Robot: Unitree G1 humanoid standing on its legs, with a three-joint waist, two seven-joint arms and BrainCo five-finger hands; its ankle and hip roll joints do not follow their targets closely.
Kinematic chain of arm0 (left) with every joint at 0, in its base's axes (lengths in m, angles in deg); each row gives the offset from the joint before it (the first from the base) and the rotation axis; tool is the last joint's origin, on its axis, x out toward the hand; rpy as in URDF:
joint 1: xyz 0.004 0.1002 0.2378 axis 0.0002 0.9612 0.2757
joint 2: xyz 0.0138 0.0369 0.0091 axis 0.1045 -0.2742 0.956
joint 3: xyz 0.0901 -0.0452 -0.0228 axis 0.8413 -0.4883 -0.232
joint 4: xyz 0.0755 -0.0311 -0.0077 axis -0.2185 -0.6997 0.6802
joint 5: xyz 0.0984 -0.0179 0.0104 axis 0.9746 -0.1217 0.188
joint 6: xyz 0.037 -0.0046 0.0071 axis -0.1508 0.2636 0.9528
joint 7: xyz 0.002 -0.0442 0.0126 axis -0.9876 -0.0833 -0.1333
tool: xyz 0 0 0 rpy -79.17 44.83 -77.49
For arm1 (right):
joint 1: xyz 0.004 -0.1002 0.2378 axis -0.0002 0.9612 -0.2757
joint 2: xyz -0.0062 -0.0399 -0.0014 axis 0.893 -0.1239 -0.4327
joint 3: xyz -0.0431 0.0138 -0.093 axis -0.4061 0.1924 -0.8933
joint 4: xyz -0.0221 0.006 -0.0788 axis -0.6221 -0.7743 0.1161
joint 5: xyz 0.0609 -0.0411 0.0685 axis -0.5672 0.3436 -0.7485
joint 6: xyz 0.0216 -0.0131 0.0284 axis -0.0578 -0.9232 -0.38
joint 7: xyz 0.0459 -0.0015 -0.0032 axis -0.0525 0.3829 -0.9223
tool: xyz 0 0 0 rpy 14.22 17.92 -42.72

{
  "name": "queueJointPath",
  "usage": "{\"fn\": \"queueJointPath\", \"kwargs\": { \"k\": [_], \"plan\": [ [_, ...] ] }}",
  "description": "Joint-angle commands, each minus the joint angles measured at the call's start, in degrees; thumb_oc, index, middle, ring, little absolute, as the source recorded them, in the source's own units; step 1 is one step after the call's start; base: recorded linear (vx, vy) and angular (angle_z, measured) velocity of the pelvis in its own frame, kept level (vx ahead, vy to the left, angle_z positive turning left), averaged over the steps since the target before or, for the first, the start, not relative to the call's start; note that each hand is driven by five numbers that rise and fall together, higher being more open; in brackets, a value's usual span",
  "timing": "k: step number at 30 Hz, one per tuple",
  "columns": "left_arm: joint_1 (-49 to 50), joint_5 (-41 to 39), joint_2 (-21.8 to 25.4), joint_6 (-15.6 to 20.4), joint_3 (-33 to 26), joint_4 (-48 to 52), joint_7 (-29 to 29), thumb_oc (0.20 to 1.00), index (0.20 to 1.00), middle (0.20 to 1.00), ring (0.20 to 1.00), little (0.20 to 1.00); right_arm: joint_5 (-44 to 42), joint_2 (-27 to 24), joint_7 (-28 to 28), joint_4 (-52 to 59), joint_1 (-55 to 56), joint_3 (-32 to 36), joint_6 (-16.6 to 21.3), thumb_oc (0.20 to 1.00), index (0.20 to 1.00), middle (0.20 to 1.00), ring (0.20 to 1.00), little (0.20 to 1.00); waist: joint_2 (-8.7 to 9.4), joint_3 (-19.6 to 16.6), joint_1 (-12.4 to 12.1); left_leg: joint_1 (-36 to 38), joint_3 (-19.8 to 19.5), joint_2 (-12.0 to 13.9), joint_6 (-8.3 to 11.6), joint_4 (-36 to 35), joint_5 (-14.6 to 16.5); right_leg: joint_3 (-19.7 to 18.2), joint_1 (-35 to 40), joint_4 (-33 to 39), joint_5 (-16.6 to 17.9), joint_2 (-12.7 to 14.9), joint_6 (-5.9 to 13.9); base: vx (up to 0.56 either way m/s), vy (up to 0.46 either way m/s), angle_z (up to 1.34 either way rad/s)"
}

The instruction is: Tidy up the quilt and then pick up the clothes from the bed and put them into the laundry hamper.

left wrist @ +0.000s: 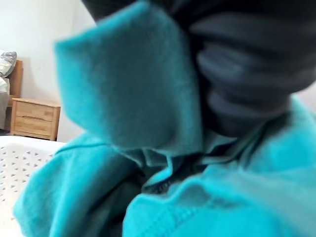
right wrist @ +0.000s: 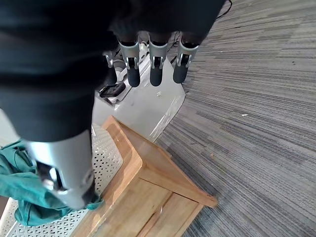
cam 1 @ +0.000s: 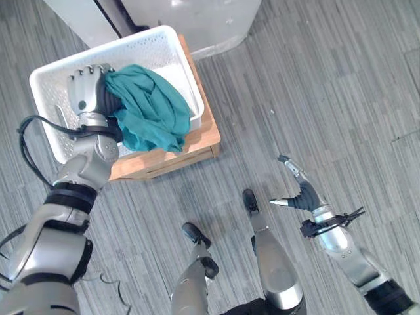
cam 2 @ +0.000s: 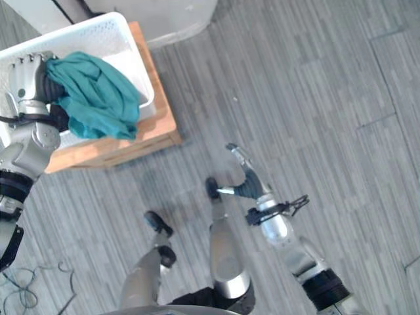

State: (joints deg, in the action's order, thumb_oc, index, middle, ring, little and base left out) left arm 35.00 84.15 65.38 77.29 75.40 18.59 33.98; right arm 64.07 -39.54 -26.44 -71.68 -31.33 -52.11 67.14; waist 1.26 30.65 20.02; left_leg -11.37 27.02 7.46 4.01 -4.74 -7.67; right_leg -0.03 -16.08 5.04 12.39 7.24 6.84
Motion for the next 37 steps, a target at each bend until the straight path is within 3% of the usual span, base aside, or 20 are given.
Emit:
{"fn": "queueJointPath", "kwargs": {
  "k": [1, 2, 8, 9, 11, 12, 13, 14, 17, 19, 23, 24, 25, 26, 28, 29, 32, 35, 37],
  "plan": [
    [-9.7, 2.4, 6.3, -0.4, -1.8, -3.3, -3.9, 0.200, 0.200, 0.200, 0.200, 0.200, 2.3, 1.1, 2.0, -1.3, -1.2, 1.8, 1.5, 1.000, 1.000, 1.000, 1.000, 1.000, -0.26, -0.9, -1.1, 2.1, -0.1, 2.3, 2.56, 8.4, 9.9, 1.6, -5.7, -10.7, -10.8, 2.1, 3.53, -0.03, -0.036, 0.07],
    [-9.3, 2.0, 6.5, -0.5, -2.0, -4.1, -3.6, 1.000, 1.000, 1.000, 1.000, 1.000, 2.5, 1.3, 2.0, -2.7, -0.4, 1.4, 1.3, 1.000, 1.000, 1.000, 1.000, 1.000, 0.06, -0.9, -1.4, 2.0, -0.1, 2.6, 2.71, 9.0, 10.1, 1.9, -5.7, -11.0, -10.9, 2.0, 3.37, -0.03, -0.046, 0.07],
    [-3.1, 0.4, 5.8, 0.0, -6.4, 0.4, -4.2, 1.000, 1.000, 1.000, 1.000, 1.000, 1.3, 1.6, 1.8, -5.1, 1.3, 2.3, 0.8, 1.000, 1.000, 1.000, 1.000, 1.000, 0.94, -0.9, -2.9, 5.9, -0.8, 2.8, 2.92, 8.1, 10.4, 3.5, -1.1, -9.5, -10.9, 1.8, 3.01, 0.00, -0.025, 0.09],
    [1.4, -1.7, 5.1, 0.7, -9.9, 3.0, -4.4, 1.000, 1.000, 1.000, 1.000, 1.000, 0.3, 1.5, 0.9, -5.5, 2.4, 3.0, 0.8, 1.000, 1.000, 1.000, 1.000, 1.000, 1.47, -2.2, -3.8, 8.4, -1.0, 2.6, 2.85, 7.1, 10.5, 4.2, 1.6, -8.5, -10.7, 1.6, 2.94, 0.05, -0.015, 0.15],
    [3.2, -2.4, 4.8, 1.0, -10.8, 3.5, -4.3, 1.000, 1.000, 1.000, 1.000, 1.000, 0.1, 1.4, 0.4, -5.7, 3.1, 3.1, 0.8, 1.000, 1.000, 1.000, 1.000, 1.000, 1.57, -3.5, -4.0, 9.1, -1.1, 2.5, 2.76, 6.6, 10.5, 4.3, 2.3, -8.1, -10.7, 1.5, 2.90, 0.08, -0.003, 0.09],
    [7.2, -4.9, 3.8, 1.9, -13.6, 4.9, -4.0, 1.000, 1.000, 1.000, 1.000, 1.000, -0.3, 1.5, -0.8, -6.4, 4.6, 3.8, 0.6, 1.000, 1.000, 1.000, 1.000, 1.000, 1.66, -6.8, -4.7, 10.5, -1.6, 2.0, 2.55, 5.3, 10.5, 4.8, 3.9, -7.1, -10.6, 1.4, 2.93, 0.08, 0.005, 0.06],
    [7.6, -4.9, 3.7, 1.9, -13.8, 5.1, -4.0, 1.000, 1.000, 1.000, 1.000, 1.000, -0.3, 1.5, -0.9, -6.3, 4.7, 3.8, 0.6, 1.000, 1.000, 1.000, 1.000, 1.000, 1.61, -6.9, -4.6, 10.5, -1.6, 2.0, 2.54, 5.1, 10.4, 4.8, 4.0, -7.0, -10.6, 1.4, 2.94, 0.16, 0.014, 0.08],
    [12.5, -8.6, 2.8, 4.0, -17.0, 6.8, -3.8, 1.000, 1.000, 1.000, 1.000, 1.000, -0.7, 1.7, -2.2, -6.8, 6.3, 4.5, 0.4, 1.000, 1.000, 1.000, 1.000, 1.000, 1.52, -10.1, -5.6, 12.2, -2.4, 1.5, 2.35, 3.3, 10.1, 5.5, 5.8, -5.9, -10.4, 1.3, 3.05, 0.11, 0.020, 0.08],
    [16.1, -12.8, 1.5, 6.6, -19.6, 7.2, -4.4, 1.000, 1.000, 1.000, 1.000, 1.000, -0.9, 1.9, -3.1, -8.6, 7.4, 4.7, 0.2, 1.000, 1.000, 1.000, 1.000, 1.000, 1.57, -13.2, -6.3, 13.8, -3.3, 1.2, 2.16, 1.2, 9.5, 6.3, 7.7, -4.8, -10.3, 1.2, 3.17, 0.08, 0.013, 0.09],
    [23.1, -22.1, -2.0, 10.6, -25.6, 8.1, -5.8, 1.000, 1.000, 1.000, 1.000, 1.000, -1.1, 2.7, -3.8, -11.0, 8.3, 4.4, 0.0, 1.000, 1.000, 1.000, 1.000, 1.000, 1.61, -16.8, -7.7, 15.2, -4.9, 1.1, 2.17, -0.3, 9.1, 7.6, 10.5, -2.6, -9.5, 1.1, 3.26, 0.09, 0.050, 0.20],
    [28.8, -27.5, -4.4, 11.3, -28.3, 9.0, -5.4, 1.000, 1.000, 1.000, 1.000, 1.000, -1.3, 3.7, -3.6, -13.6, 8.5, 4.2, -0.3, 1.000, 1.000, 1.000, 1.000, 1.000, 1.62, -19.6, -8.2, 15.5, -6.3, 1.1, 2.20, -0.3, 9.2, 8.9, 12.5, -0.6, -8.6, 1.4, 3.32, 0.03, 0.048, 0.26],
    [36.0, -29.7, -7.8, 12.5, -29.6, 12.1, -2.9, 1.000, 1.000, 1.000, 1.000, 1.000, -1.8, 4.8, -3.7, -15.9, 8.8, 4.5, -0.8, 1.000, 1.000, 1.000, 1.000, 1.000, 1.59, -20.5, -9.3, 15.7, -7.4, 1.1, 2.12, -0.3, 9.3, 9.6, 13.5, -0.1, -8.5, 1.6, 3.33, 0.01, 0.069, 0.21],
    [36.4, -29.7, -7.8, 12.5, -29.8, 12.4, -2.8, 1.000, 1.000, 1.000, 1.000, 1.000, -1.8, 4.7, -3.7, -16.0, 8.8, 4.3, -0.7, 1.000, 1.000, 1.000, 1.000, 1.000, 1.55, -20.6, -9.2, 15.7, -7.4, 1.1, 2.11, -0.3, 9.3, 9.7, 13.5, -0.1, -8.6, 1.6, 3.34, 0.01, 0.127, 0.20],
    [46.7, -34.9, -14.3, 14.1, -29.3, 16.7, 3.5, 1.000, 1.000, 1.000, 1.000, 1.000, -2.9, 6.4, -4.7, -18.7, 9.5, 4.9, -1.5, 1.000, 1.000, 1.000, 1.000, 1.000, 1.21, -21.2, -10.4, 15.9, -8.5, 1.0, 2.05, -0.3, 9.4, 10.3, 14.4, 0.0, -8.9, 1.7, 3.41, 0.03, 0.117, 0.22],
    [56.1, -36.1, -19.1, 14.1, -28.7, 20.1, 8.6, 1.000, 1.000, 1.000, 1.000, 1.000, -3.3, 7.5, -5.7, -22.0, 9.7, 5.4, -2.4, 1.000, 1.000, 1.000, 1.000, 1.000, 0.89, -21.9, -11.3, 15.9, -9.2, 1.0, 1.78, -0.3, 9.5, 10.6, 14.8, 0.0, -9.1, 1.9, 3.39, 0.02, 0.109, 0.19],
    [56.2, -36.1, -19.2, 14.1, -28.8, 20.2, 8.6, 1.000, 1.000, 1.000, 1.000, 1.000, -3.3, 7.5, -5.7, -22.0, 9.7, 5.4, -2.3, 1.000, 1.000, 1.000, 1.000, 1.000, 0.93, -22.2, -11.3, 15.6, -9.2, 0.9, 1.75, -0.3, 9.3, 10.6, 14.5, 0.0, -8.9, 1.9, 3.35, 0.02, 0.074, 0.14],
    [61.9, -37.9, -25.7, 12.8, -25.3, 17.5, 13.6, 1.000, 1.000, 1.000, 1.000, 1.000, -3.8, 9.9, -6.3, -27.5, 7.9, 5.6, -3.1, 1.000, 1.000, 1.000, 1.000, 1.000, 0.69, -22.8, -12.4, 15.7, -10.0, 0.7, 1.35, -0.3, 9.5, 10.9, 15.2, 0.0, -9.2, 2.2, 3.43, 0.02, 0.085, 0.21],
    [63.8, -39.2, -31.8, 10.0, -21.9, 7.2, 14.8, 1.000, 1.000, 1.000, 1.000, 1.000, -6.4, 13.2, -4.2, -32.7, 6.2, 6.1, -3.8, 1.000, 1.000, 1.000, 1.000, 1.000, 0.58, -23.2, -13.1, 15.5, -10.8, 0.3, 1.00, -0.3, 9.7, 11.1, 15.7, 0.0, -9.2, 2.3, 3.46, 0.01, 0.104, 0.01],
    [62.9, -39.8, -32.8, 9.7, -20.9, 3.5, 15.0, 1.000, 1.000, 1.000, 1.000, 1.000, -7.6, 14.3, -3.6, -34.5, 5.4, 6.0, -3.9, 1.000, 1.000, 1.000, 1.000, 1.000, 0.56, -23.3, -13.2, 15.5, -10.9, 0.2, 0.94, -0.3, 9.7, 11.2, 15.7, 0.0, -9.2, 2.4, 3.46, 0.00, 0.068, 0.00]
  ]
}}
